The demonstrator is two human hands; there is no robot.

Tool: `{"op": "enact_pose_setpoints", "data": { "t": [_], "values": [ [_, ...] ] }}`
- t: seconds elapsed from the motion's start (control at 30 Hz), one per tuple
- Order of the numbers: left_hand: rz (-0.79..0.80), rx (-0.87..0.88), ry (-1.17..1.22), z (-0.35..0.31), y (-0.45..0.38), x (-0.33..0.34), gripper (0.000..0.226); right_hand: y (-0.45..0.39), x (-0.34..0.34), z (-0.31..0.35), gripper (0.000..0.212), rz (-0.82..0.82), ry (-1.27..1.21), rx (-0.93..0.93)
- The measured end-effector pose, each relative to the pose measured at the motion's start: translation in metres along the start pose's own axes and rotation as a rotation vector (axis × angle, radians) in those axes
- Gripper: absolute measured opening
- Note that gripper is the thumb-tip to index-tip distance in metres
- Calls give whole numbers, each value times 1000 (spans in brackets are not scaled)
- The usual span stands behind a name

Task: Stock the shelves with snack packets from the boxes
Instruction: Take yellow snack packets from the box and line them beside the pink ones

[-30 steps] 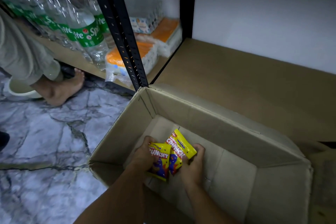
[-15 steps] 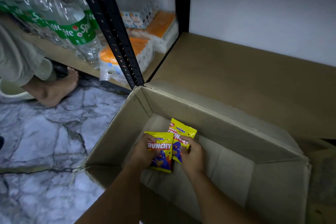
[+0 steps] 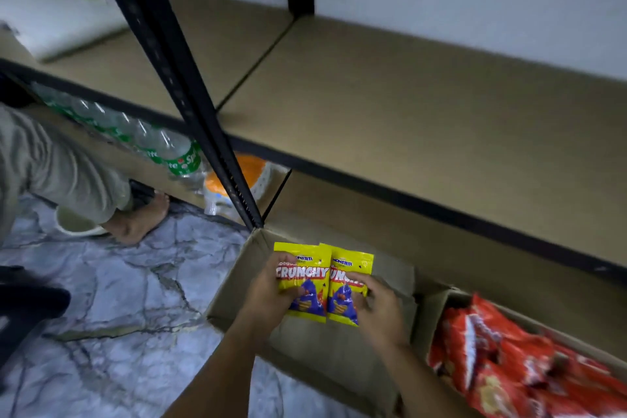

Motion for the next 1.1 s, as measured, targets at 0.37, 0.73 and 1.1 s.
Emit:
{"op": "enact_pose_setpoints", "data": {
  "t": [0.37,0.73,1.1],
  "values": [
    [128,241,100,-285,112,-50,51,55,-217,230,45,-208,-89,-136],
    [430,559,100,-507,206,-44,45,130,-379,359,27,-473,-434,-200],
    [612,816,151,-653,311,50,44,183,-570,382,34,-835,-394,-369]
  ]
}}
Point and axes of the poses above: each hand's wrist, its own y-axis away from the middle knuckle, its own x-axis out of the palm, z = x × y, the point moved 8 cm from there along -y, towards the middle knuckle, and after that the axes turned 8 degrees about -z, right-handed, at the moved point
